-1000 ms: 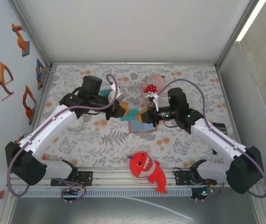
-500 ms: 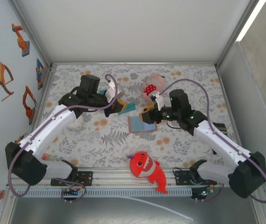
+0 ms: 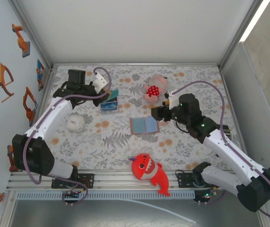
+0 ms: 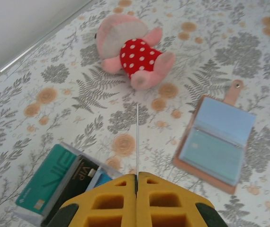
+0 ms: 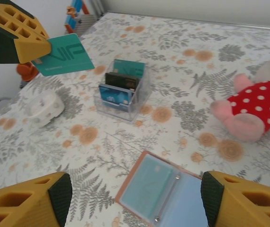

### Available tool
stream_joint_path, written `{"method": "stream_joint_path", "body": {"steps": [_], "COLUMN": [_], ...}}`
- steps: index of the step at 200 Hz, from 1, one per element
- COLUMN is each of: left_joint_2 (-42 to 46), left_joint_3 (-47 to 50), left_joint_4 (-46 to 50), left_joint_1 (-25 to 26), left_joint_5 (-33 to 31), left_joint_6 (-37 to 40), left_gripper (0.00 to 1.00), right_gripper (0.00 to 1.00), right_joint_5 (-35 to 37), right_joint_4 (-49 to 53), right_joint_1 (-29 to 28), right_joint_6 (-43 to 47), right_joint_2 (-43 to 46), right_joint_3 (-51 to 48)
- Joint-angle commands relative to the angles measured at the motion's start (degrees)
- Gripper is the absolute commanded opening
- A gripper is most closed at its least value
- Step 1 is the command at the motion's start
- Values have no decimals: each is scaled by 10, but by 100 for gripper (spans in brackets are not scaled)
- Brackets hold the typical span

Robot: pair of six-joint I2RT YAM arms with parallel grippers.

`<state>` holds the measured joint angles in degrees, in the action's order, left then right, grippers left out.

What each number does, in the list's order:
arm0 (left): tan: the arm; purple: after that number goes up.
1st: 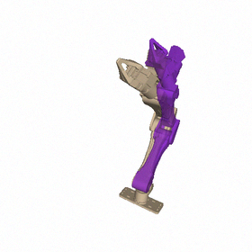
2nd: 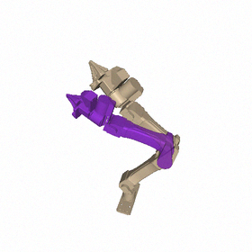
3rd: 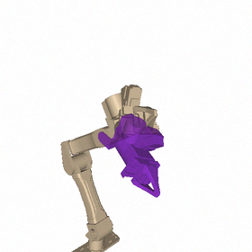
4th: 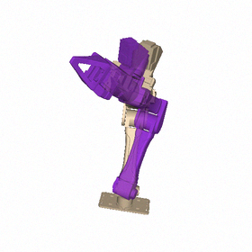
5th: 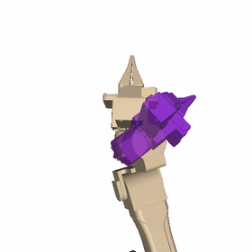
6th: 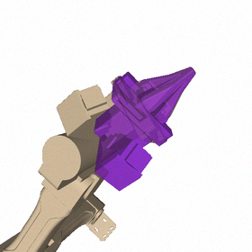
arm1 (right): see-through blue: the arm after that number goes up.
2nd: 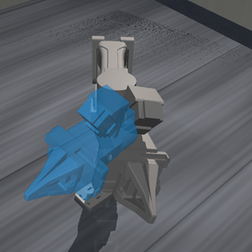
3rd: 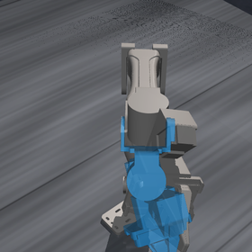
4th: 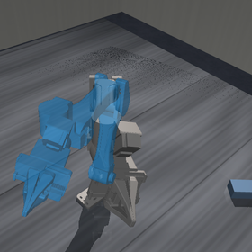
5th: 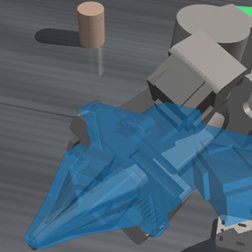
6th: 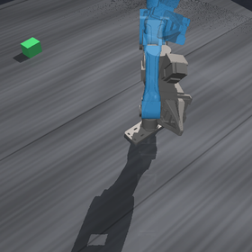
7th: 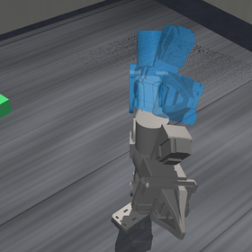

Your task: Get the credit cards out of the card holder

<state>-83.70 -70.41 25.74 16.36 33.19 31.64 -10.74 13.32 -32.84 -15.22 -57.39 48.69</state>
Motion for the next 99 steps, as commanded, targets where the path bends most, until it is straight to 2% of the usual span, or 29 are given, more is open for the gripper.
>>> {"method": "stream_joint_path", "body": {"steps": [1,35,51,70,99], "left_joint_2": [-27,-77,-104,-141,-194], "left_joint_3": [-22,-35,-54,-83,-134], "left_joint_4": [-23,-46,-27,1,55], "left_joint_1": [-30,-61,-65,-67,-68], "left_joint_5": [32,54,54,54,49], "left_joint_6": [57,91,124,156,189], "left_gripper": [0,0,0,0,0], "right_gripper": [73,74,75,81,81], "right_joint_5": [58,88,110,125,134], "right_joint_4": [19,30,30,31,26], "right_joint_1": [1,1,1,1,1], "right_joint_6": [-16,-25,-34,-39,-41], "right_joint_2": [8,-6,-12,-16,-13], "right_joint_3": [-2,4,7,11,12]}}
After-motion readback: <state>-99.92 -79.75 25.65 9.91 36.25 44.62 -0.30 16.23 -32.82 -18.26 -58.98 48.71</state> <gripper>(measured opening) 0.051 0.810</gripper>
